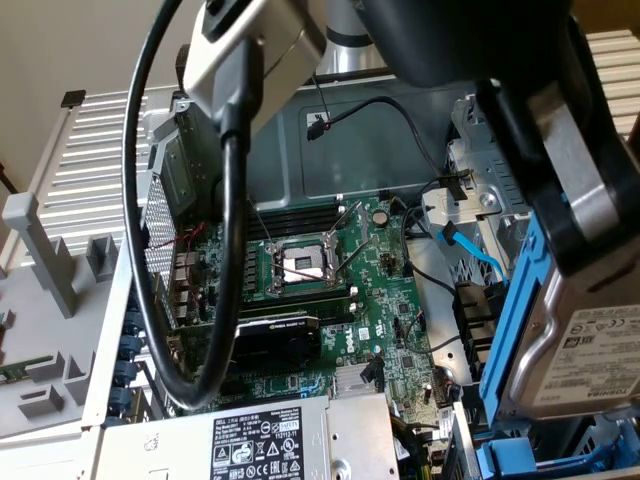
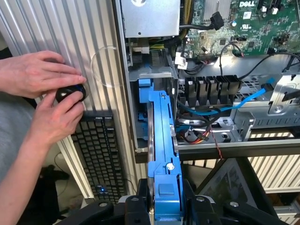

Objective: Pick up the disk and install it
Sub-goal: 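Insert the disk into the insertion slot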

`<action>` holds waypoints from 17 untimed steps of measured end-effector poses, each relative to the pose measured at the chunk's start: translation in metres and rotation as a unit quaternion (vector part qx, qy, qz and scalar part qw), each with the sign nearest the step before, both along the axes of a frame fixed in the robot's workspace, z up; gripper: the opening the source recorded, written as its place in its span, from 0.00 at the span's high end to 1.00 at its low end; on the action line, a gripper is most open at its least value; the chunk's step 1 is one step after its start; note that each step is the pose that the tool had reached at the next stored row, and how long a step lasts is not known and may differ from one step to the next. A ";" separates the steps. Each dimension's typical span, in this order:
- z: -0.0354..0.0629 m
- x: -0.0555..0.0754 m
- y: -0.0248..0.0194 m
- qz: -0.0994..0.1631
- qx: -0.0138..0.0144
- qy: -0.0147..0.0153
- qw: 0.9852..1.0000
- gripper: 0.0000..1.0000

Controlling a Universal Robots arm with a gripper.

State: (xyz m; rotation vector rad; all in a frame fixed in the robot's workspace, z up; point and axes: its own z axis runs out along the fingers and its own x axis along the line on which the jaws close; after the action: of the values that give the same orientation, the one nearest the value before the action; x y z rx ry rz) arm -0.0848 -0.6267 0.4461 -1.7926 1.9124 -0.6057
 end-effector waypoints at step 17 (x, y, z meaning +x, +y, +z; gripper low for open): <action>-0.0118 0.000 0.0094 -0.001 -0.006 0.000 1.000 0.63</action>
State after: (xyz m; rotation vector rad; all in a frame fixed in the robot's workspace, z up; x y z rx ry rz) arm -0.0851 -0.6173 0.4343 -1.7991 1.9140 -0.6186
